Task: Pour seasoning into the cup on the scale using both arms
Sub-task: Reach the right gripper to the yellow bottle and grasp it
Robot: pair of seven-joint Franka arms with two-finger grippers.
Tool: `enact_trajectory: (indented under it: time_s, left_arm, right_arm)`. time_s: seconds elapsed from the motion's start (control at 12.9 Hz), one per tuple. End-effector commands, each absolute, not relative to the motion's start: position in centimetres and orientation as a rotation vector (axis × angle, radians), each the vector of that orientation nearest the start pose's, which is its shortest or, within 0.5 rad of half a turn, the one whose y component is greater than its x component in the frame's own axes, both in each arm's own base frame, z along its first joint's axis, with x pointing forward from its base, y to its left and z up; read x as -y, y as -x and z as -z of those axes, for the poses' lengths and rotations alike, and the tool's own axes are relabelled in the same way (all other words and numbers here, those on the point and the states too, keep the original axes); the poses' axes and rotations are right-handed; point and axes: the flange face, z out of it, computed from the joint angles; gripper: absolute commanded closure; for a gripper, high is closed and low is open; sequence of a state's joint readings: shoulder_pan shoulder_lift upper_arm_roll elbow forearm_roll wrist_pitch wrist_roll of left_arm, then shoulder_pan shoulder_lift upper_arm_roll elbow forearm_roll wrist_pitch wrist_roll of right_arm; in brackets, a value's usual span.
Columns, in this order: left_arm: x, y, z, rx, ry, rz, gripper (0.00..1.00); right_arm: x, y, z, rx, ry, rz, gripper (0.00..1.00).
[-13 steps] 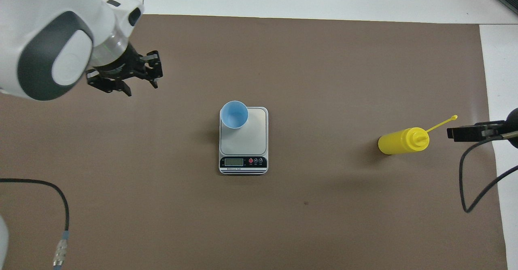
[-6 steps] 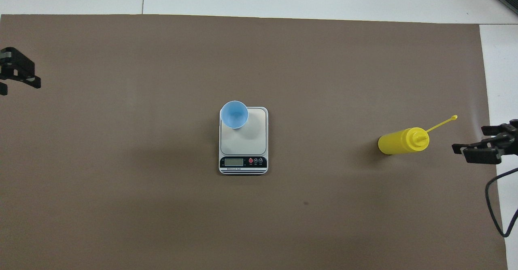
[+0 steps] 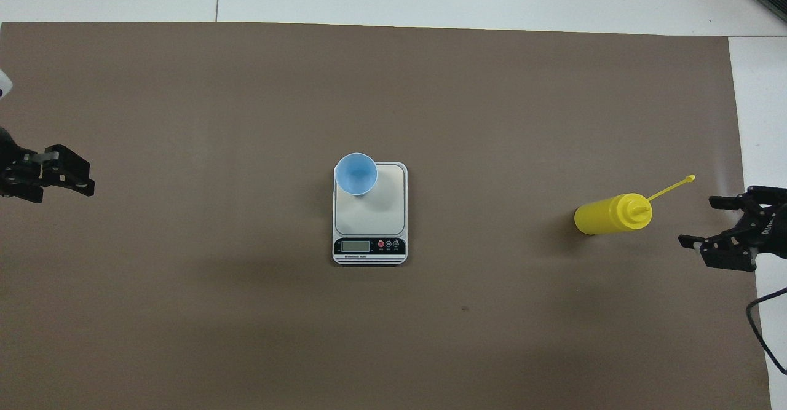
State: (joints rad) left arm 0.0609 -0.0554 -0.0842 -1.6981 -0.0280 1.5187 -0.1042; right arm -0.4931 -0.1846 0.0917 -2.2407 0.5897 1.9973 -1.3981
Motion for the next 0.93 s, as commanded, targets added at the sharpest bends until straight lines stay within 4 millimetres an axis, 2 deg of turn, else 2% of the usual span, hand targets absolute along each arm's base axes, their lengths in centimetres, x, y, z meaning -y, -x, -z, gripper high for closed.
enact_trajectory:
  time_s: [0.0,0.16,0.54,0.62,0.7,0.78,0.86]
  left_arm:
    - [1.5,-50.3,-58.3,0.123,3.143,-0.173,0.24]
    - [1.6,-50.3,-58.0,0.123,3.144,-0.154,0.20]
    - [1.8,-49.8,-57.1,0.106,3.144,-0.134,0.16]
    - [1.8,-49.8,-57.2,0.103,3.145,-0.132,0.06]
    - [2.0,-49.8,-57.3,0.101,3.145,-0.130,0.02]
    - [2.2,-49.9,-57.2,0.094,3.145,-0.123,0.01]
    - [2.3,-49.9,-57.2,0.099,3.145,-0.120,0.01]
  right_arm:
    - [16.8,-46.2,-42.8,0.981,2.490,0.592,0.00]
    - [18.2,-46.2,-40.8,1.019,2.432,0.650,0.00]
    - [17.9,-46.3,-37.3,1.054,2.314,0.752,0.00]
    - [17.9,-46.3,-36.2,1.076,2.294,0.750,0.00]
    - [17.8,-46.4,-35.5,1.078,2.263,0.793,0.00]
    - [17.6,-46.3,-34.2,1.081,2.227,0.830,0.00]
    - [17.5,-46.3,-33.8,1.114,2.206,0.859,0.00]
